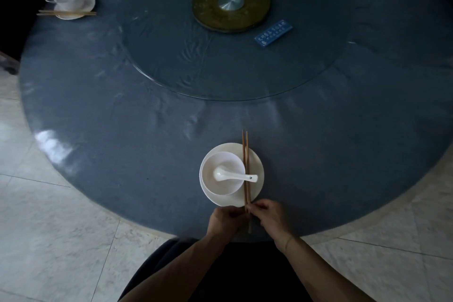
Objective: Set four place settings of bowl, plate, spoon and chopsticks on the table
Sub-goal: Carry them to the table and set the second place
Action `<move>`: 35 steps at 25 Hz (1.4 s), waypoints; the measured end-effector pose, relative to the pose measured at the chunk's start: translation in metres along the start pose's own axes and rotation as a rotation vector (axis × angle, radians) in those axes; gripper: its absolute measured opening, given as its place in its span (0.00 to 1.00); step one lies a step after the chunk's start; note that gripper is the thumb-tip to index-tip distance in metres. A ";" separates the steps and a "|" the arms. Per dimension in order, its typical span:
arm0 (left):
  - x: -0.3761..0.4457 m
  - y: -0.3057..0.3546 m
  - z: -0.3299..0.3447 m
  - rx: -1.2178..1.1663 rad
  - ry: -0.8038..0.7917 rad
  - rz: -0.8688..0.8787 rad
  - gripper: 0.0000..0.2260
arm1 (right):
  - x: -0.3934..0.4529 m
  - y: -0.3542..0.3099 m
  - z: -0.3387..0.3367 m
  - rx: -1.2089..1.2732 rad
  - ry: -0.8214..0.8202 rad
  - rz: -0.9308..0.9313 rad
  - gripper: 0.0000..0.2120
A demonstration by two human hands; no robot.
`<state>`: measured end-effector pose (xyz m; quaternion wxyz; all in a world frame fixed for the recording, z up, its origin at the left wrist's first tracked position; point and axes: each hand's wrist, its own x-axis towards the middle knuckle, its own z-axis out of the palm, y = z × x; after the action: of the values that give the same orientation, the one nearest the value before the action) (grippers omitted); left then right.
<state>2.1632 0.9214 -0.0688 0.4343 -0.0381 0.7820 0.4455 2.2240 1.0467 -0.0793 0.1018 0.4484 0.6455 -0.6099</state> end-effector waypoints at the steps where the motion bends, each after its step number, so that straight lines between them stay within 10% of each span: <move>1: 0.002 -0.002 0.000 0.005 -0.006 0.006 0.03 | 0.000 0.000 0.000 0.006 0.004 -0.002 0.06; 25: 0.004 -0.008 -0.004 0.308 0.027 0.105 0.13 | -0.005 -0.004 -0.019 -0.098 0.006 -0.059 0.07; 35: -0.041 0.012 -0.062 0.535 0.223 0.180 0.10 | -0.039 -0.077 -0.064 -1.159 -0.078 -0.515 0.13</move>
<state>2.1435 0.8702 -0.0176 0.2991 0.0986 0.9147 0.2533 2.2186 1.0965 0.0159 0.2016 0.1284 0.9538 -0.1821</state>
